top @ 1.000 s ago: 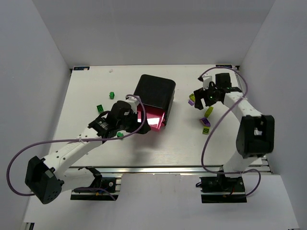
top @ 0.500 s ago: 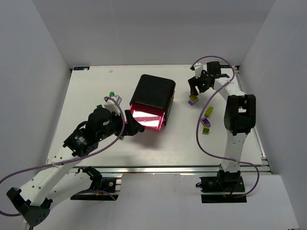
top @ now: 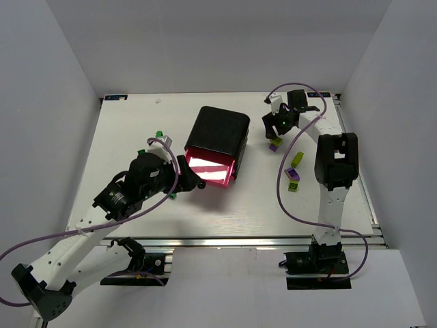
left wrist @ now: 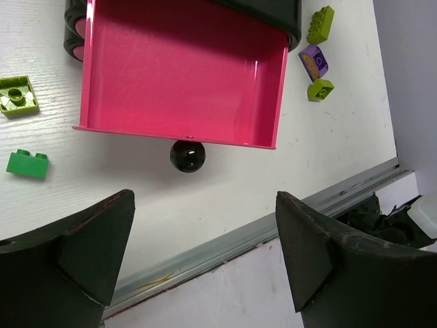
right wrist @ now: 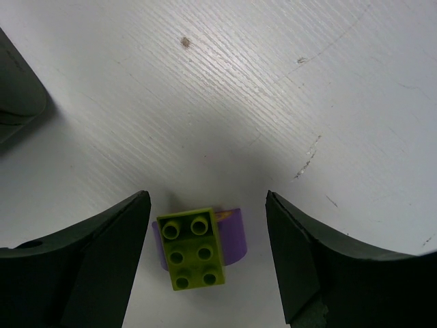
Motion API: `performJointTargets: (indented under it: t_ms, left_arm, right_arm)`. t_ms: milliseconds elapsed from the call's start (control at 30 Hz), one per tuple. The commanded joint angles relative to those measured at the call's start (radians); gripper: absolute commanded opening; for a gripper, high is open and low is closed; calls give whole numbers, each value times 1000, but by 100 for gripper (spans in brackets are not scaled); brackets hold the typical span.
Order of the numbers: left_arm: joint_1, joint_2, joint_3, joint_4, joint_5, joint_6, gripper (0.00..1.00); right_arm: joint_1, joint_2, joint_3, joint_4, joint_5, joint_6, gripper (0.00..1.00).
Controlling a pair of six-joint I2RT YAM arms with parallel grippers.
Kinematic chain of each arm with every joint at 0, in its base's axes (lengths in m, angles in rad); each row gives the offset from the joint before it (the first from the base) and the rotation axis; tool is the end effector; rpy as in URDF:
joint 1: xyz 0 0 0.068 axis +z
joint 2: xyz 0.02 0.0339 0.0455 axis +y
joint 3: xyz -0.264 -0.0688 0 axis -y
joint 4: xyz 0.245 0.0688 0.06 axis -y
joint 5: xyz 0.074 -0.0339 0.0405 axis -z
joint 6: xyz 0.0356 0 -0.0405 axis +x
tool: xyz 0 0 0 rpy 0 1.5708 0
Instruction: Sort the legos into containers by color
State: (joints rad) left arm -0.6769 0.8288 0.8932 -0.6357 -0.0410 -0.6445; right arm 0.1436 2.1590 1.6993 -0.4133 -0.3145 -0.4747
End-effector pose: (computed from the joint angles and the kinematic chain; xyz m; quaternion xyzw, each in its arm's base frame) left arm 0.1369 -0.1081 0.3245 0.0044 0.8776 -0.2798 0.3893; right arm 0.4754 0.0799 0.1956 -0.3334 0.8679 0.0895 0.3573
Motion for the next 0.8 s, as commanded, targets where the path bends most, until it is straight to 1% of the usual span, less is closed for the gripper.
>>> performJointTargets:
  t_ms: [0,67,300,400,567,767]
  left_arm:
    - [4,4,39,14,-5,2,93]
    - [4,12,42,16,0,5,94]
    - [4,10,29,40,15,2,94]
    - [4,1,21,50,16,-4,94]
    - [4,4,23,60,20,-7,94]
    - [4,23,24,97,36,-11,94]
  right_arm:
    - [-7,-48,-3,1,-43,15,74]
    - [-6,-59,-21,-2,-63,5,74]
    - [-6,-73,-47,-41,-48,-71,74]
    - [-6,-73,-50,-42,-22,-90,71]
    - [-4,-77,-52,-54,-6,-117,62]
    - [-1,-85,-72,-58,11,-136,60]
